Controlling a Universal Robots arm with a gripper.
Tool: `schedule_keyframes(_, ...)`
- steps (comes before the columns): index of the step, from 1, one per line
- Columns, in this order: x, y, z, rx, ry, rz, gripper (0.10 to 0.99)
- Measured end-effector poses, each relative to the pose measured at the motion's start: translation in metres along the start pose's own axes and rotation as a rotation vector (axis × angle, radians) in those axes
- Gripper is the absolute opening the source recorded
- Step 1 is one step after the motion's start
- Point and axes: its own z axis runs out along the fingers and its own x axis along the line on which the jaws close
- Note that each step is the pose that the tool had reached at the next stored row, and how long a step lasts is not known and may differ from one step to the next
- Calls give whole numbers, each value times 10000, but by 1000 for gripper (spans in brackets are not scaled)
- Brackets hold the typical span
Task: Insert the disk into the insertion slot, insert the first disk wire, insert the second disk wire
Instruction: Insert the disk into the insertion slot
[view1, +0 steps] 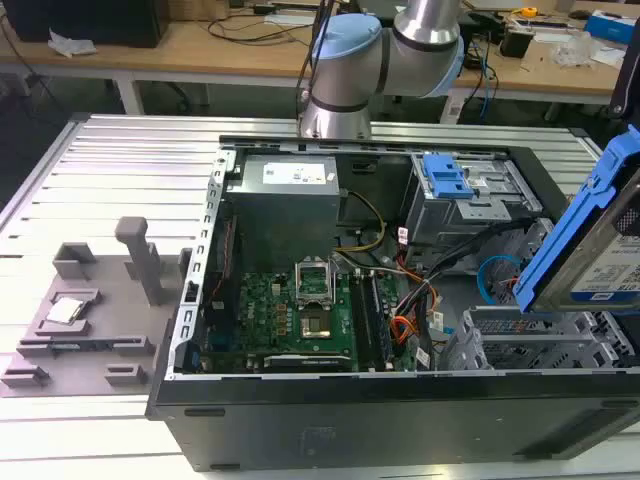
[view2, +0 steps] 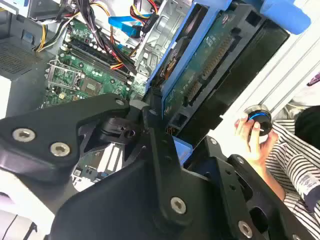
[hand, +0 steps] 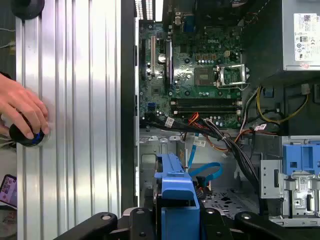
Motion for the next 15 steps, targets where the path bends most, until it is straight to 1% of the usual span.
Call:
schedule_keyframes(1, 0, 1, 31, 0, 0, 0, 365)
schedule_keyframes(3, 0, 0, 64, 0, 0, 0, 365)
schedule_keyframes(10, 0, 4, 142, 0, 5, 0, 365)
schedule_keyframes(15, -1, 4, 251, 0, 4, 0, 365)
